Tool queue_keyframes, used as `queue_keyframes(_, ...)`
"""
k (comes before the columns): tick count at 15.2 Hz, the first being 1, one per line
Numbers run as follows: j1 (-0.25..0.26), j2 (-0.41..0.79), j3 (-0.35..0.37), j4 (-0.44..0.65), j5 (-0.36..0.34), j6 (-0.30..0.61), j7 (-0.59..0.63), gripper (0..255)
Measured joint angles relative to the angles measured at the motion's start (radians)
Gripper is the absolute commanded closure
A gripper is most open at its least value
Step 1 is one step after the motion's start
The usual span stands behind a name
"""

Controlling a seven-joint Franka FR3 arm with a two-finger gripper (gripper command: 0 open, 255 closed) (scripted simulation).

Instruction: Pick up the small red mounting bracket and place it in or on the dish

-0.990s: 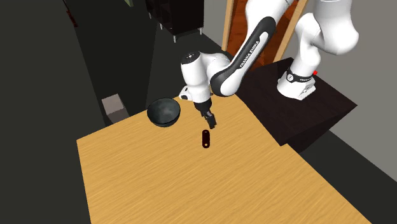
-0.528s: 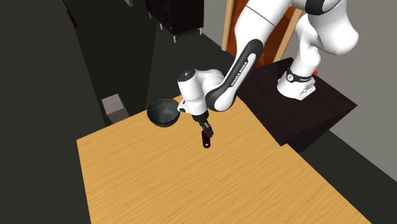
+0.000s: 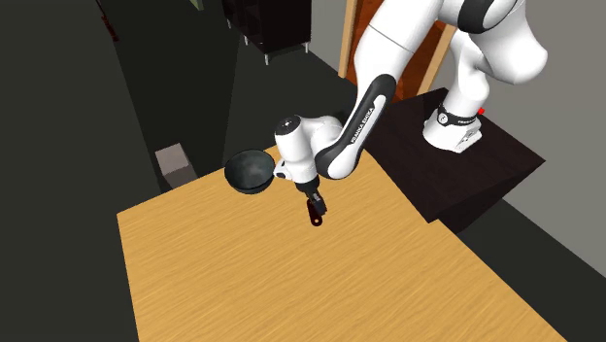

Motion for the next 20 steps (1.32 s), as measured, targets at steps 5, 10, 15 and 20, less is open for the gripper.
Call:
queue_keyframes(5, 0.000, 0.001, 0.000, 0.000, 0.000, 0.001, 0.000, 255)
queue_keyframes(10, 0.002, -0.005, 0.005, 0.002, 0.002, 0.001, -0.001, 255)
queue_keyframes(15, 0.006, -0.015, 0.009, 0.001, 0.002, -0.003, -0.001, 255)
queue_keyframes(20, 0.005, -0.061, -0.007, -0.021, -0.010, -0.039, 0.013, 255)
